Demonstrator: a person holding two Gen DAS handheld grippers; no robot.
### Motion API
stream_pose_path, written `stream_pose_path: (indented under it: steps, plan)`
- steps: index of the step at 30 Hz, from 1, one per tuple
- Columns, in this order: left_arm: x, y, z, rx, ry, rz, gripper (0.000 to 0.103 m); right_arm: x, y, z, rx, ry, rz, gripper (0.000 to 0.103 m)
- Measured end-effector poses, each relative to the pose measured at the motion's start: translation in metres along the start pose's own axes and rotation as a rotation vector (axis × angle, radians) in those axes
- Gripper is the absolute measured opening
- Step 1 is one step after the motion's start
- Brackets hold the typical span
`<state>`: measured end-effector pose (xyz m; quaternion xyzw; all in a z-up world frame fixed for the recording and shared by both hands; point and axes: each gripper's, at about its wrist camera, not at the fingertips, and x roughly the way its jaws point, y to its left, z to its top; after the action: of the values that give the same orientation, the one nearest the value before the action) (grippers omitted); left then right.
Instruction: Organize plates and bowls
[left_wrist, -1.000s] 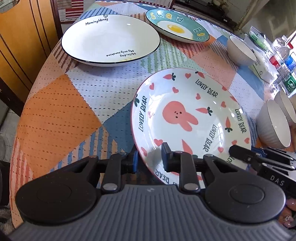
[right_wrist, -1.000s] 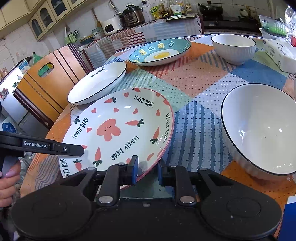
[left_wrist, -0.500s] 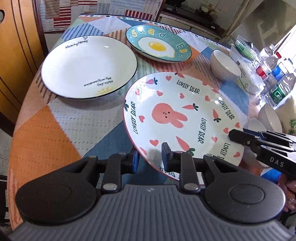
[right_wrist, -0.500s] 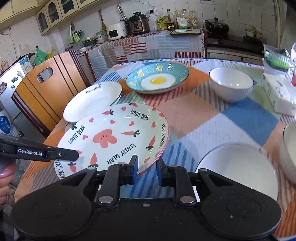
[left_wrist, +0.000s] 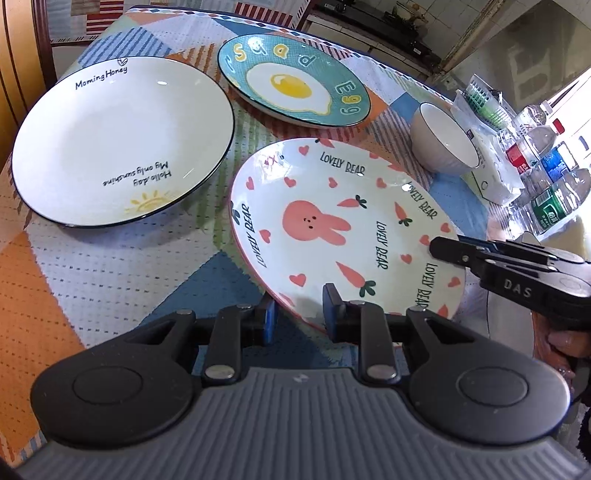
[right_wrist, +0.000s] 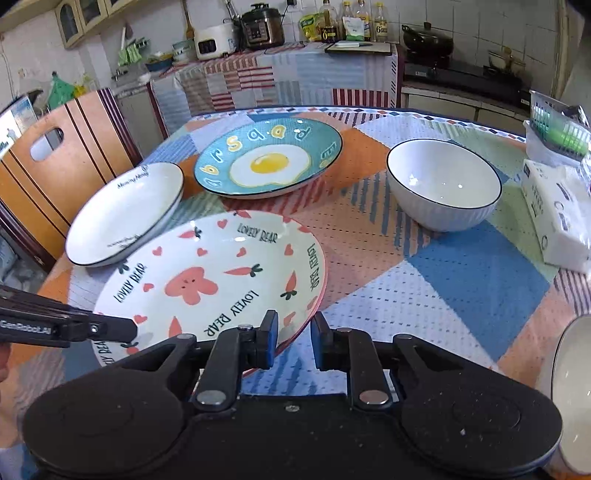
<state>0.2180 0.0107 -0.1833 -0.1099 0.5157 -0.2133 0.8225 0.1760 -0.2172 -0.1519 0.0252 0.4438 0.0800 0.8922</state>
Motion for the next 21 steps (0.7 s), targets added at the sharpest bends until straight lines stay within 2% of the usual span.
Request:
stream_pose_path:
  steps: [6,10,12,15,18,21]
  plan:
    - [0.008,-0.001,0.002,-0.03,0.044,-0.032,0.023,0.008,-0.004,0.01,-0.02,0.036,-0.034,0.022]
    - [0.016,-0.001,-0.003,-0.058,0.089,-0.024,0.023,0.016,-0.006,0.009,-0.018,0.074,-0.055,0.022]
    - [0.017,-0.003,-0.003,-0.062,0.11,0.006,0.025,0.017,-0.002,0.007,-0.047,0.08,-0.093,0.023]
    - [0.007,-0.008,-0.003,-0.036,0.094,0.046,0.025,0.009,0.008,0.009,-0.093,0.046,-0.129,0.026]
    - [-0.008,-0.009,0.0,-0.025,0.093,0.049,0.026,-0.004,0.013,0.014,-0.077,0.024,-0.107,0.028]
    - [-0.026,-0.011,0.001,0.017,0.082,0.087,0.032,-0.02,0.024,0.016,-0.083,0.001,-0.088,0.035]
